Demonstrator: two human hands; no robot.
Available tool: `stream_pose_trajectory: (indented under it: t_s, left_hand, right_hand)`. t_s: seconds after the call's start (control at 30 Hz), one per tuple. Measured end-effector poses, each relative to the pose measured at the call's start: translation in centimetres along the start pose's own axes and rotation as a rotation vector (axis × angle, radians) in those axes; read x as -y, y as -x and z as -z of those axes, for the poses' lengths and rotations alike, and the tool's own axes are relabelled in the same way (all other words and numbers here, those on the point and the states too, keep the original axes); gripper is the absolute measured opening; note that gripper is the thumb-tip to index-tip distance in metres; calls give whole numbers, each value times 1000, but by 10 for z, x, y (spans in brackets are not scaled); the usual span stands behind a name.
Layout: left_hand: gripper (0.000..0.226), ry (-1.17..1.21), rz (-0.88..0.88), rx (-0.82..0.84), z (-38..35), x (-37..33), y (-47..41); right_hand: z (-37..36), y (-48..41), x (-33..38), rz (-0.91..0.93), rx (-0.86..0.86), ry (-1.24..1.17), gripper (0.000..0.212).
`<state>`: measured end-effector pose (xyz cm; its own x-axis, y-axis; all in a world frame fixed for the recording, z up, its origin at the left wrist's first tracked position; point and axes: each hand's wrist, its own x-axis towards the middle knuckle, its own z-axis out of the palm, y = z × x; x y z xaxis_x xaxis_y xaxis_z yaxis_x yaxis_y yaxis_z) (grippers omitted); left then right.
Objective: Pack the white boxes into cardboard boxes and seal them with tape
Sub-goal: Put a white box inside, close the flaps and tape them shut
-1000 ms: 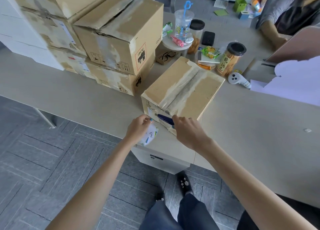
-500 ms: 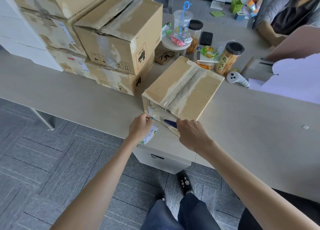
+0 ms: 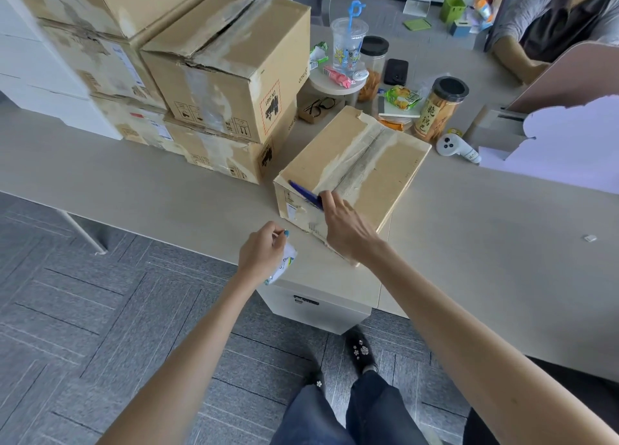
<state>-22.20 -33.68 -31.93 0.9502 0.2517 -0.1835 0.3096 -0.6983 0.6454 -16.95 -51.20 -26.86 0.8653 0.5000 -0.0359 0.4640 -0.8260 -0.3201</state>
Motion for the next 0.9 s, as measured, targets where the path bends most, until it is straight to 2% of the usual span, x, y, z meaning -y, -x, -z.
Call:
stream_pose_trajectory:
  t_s: [0.07,0.17,0.3,0.47,0.6,0.67,0.8,0.83,0.9]
  left_hand:
    - [17,16,6,2,1,2,1]
    - [16,27,7,10,1,4,1]
    - [15,24,6,22,-2,7,2]
    - [15,22,10,32,-5,10,1]
    - [16,45,17,35,-2,10,1]
    - [15,90,18,55,2,11,2]
    - [28,289,-2,161,16,8,5]
    - [32,344,-3,192,19,6,7]
    - [40,409,-19,237,27,0,8]
  right_hand:
    - [-6,-12,-7,-36,-42,22,41]
    - [-16,-27,-13,-101,-107,25,28]
    - [-26,-43,-11,-167,-128,77,52]
    - [-46,-42,-13,-167,-115,406,71]
    - [-44,-38,-11,-97,-59,513,87]
    - [-39,-40,-13,-77,-118,364,78]
    - [-23,-27,-12,-159,-236,-282,29]
    - [-21,-20,-10,-206,-211,-386,25]
    - [-23,-9,-6,-283,-94,-540,30]
